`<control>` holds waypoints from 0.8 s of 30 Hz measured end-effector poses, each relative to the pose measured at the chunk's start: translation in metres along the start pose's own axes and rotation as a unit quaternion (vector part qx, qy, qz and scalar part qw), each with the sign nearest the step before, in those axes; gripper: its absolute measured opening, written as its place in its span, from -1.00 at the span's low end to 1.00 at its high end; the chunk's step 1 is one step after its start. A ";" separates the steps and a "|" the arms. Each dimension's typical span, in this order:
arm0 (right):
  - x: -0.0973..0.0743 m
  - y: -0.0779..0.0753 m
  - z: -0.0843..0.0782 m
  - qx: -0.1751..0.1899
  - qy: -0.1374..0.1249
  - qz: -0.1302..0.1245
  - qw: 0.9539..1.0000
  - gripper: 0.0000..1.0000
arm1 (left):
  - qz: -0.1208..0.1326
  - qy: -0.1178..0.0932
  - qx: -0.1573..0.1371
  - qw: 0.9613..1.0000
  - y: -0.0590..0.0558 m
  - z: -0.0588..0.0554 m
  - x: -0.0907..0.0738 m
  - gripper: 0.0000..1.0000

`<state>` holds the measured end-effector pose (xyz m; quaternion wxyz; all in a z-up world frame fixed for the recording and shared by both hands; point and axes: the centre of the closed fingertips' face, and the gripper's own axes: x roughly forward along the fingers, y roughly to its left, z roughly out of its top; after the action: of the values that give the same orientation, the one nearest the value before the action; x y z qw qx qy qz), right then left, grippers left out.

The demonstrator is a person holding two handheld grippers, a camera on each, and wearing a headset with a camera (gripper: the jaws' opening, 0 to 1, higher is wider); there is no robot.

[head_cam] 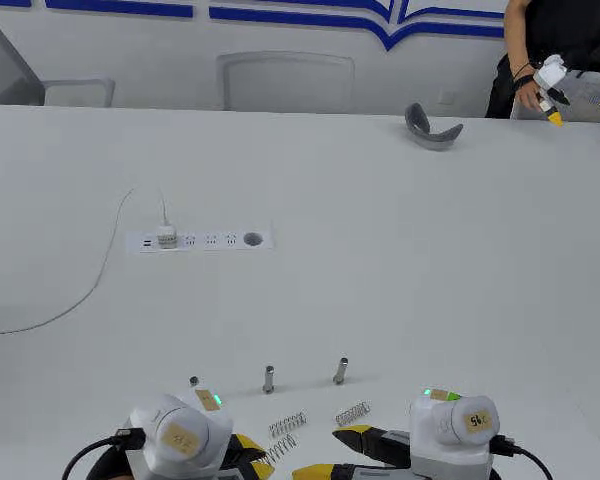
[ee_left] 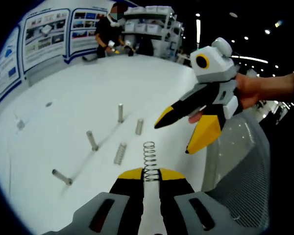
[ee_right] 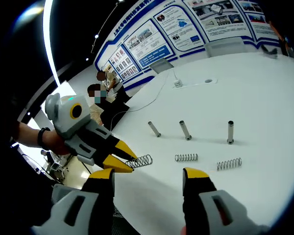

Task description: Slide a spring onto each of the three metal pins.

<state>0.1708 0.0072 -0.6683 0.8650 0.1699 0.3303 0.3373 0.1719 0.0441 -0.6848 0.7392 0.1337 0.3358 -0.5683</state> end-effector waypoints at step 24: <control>0.001 0.016 -0.005 0.075 -0.021 0.047 0.996 -0.40 | -0.033 -0.010 0.026 0.999 -0.037 0.016 0.005 -0.79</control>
<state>0.1602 0.0200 -0.6639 0.8397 0.2571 0.3277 0.3484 0.1438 0.0189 -0.6695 0.7198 0.1357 0.3177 -0.6021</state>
